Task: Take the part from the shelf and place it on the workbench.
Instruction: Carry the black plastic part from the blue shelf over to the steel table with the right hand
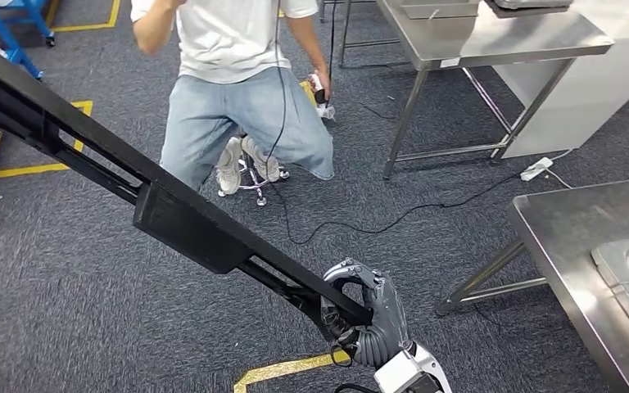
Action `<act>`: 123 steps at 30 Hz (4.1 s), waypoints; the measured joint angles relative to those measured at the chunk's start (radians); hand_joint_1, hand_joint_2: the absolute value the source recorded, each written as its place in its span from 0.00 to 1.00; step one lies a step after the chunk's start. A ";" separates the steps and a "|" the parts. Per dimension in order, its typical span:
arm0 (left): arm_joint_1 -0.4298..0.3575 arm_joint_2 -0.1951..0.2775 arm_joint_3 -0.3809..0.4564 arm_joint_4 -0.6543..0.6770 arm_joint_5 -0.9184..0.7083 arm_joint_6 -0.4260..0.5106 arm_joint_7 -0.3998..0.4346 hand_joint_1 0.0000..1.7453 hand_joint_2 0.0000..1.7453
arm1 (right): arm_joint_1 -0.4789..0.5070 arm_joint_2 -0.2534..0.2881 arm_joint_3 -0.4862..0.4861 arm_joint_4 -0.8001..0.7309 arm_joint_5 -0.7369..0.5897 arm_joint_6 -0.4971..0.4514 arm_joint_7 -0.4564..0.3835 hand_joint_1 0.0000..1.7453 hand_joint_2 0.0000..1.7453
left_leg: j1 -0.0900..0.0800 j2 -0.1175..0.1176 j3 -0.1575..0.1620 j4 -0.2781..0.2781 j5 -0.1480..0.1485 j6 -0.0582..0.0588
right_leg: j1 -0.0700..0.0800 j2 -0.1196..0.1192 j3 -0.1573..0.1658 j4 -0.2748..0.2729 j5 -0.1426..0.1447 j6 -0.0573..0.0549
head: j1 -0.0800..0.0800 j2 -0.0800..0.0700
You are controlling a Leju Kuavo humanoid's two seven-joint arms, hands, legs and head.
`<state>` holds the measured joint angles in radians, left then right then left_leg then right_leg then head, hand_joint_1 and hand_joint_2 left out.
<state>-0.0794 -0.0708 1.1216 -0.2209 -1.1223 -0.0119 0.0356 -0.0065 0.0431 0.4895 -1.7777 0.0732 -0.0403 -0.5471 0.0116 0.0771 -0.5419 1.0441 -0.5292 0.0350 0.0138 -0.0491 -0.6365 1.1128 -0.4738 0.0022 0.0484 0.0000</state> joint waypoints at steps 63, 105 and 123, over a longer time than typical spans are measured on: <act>-0.007 0.019 0.005 0.001 0.009 -0.018 -0.007 0.00 1.00 | -0.085 -0.005 -0.017 0.055 0.052 -0.073 0.033 0.99 1.00 | 0.002 0.025 -0.005 0.002 0.014 -0.008 | 0.016 -0.045 0.016 -0.061 0.019 -0.019 | 0.007 0.000; -0.002 0.027 0.010 0.002 0.003 -0.015 0.005 0.00 1.00 | -0.089 -0.009 -0.015 0.077 0.085 -0.130 0.064 0.99 1.00 | 0.010 -0.070 -0.105 0.170 -0.015 -0.040 | -0.009 0.070 0.046 -0.087 0.020 -0.032 | 0.008 0.000; -0.006 0.026 0.015 0.002 0.002 -0.015 0.005 0.00 1.00 | -0.091 -0.014 -0.009 0.081 0.127 -0.169 0.076 0.99 1.00 | 0.010 -0.071 -0.015 -0.011 0.040 -0.016 | -0.016 0.047 0.015 -0.050 0.027 0.011 | 0.010 0.000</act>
<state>-0.0851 -0.0452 1.1364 -0.2193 -1.1205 -0.0273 0.0401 -0.0974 0.0290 0.4802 -1.6971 0.2000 -0.2090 -0.4713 0.0218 0.0063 -0.5566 1.0332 -0.4888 0.0194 -0.0020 -0.0017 -0.6219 1.0627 -0.4464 0.0127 0.0586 0.0000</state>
